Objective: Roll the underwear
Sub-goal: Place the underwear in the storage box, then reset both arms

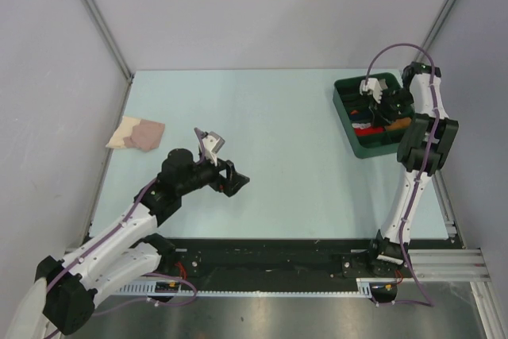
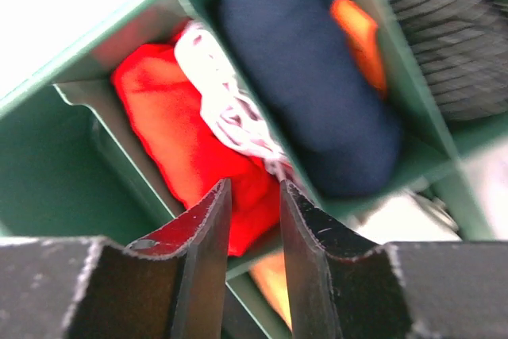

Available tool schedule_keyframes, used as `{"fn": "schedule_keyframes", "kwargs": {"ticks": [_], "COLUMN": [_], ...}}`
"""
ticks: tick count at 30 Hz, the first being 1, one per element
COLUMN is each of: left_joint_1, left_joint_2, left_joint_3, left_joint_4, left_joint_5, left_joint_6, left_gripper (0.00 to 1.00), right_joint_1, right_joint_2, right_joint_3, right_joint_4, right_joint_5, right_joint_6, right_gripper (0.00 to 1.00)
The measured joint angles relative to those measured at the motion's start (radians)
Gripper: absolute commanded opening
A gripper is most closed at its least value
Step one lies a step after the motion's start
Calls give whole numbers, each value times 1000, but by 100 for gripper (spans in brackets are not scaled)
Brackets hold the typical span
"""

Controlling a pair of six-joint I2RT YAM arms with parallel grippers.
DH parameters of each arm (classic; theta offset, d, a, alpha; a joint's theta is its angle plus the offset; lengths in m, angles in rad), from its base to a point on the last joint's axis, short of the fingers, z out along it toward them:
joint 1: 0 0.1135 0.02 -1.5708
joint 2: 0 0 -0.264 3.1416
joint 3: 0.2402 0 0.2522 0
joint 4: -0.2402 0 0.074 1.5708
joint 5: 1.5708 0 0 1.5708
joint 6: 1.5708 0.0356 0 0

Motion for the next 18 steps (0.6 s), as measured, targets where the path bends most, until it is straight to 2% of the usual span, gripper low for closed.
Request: {"fn": "schedule_keyframes", "kwargs": {"ticks": [1, 3, 4, 7, 8, 11, 13, 14, 18], "left_joint_1": [0, 0, 0, 1, 2, 14, 27, 34, 53], "left_joint_2": [-2, -8, -12, -34, -39, -61, -87, -105, -192], "left_joint_3": [4, 19, 26, 71, 84, 141, 184, 206, 280], "left_joint_4": [-8, -27, -34, -76, -87, -150, -202, -224, -309], "left_joint_5": [0, -3, -5, -35, -42, -80, -110, -125, -187], "left_joint_6": [0, 2, 2, 0, 0, -5, -9, -9, -8], "left_gripper": [94, 95, 100, 100, 100, 100, 100, 100, 100], "right_joint_1": [-2, -7, -8, -9, -9, -11, -18, -24, -84], "right_joint_2": [1, 1, -2, -50, -74, -220, -430, -489, -882], "right_joint_3": [19, 69, 90, 116, 114, 31, -164, -209, -552], "right_joint_4": [-3, -9, -8, 0, 0, 21, 108, 121, 419], "right_joint_5": [0, -1, -2, -3, -8, -61, -143, -159, -301], "right_joint_6": [16, 40, 51, 114, 140, 229, 340, 375, 710], "right_gripper": [39, 47, 50, 69, 81, 99, 100, 100, 100]}}
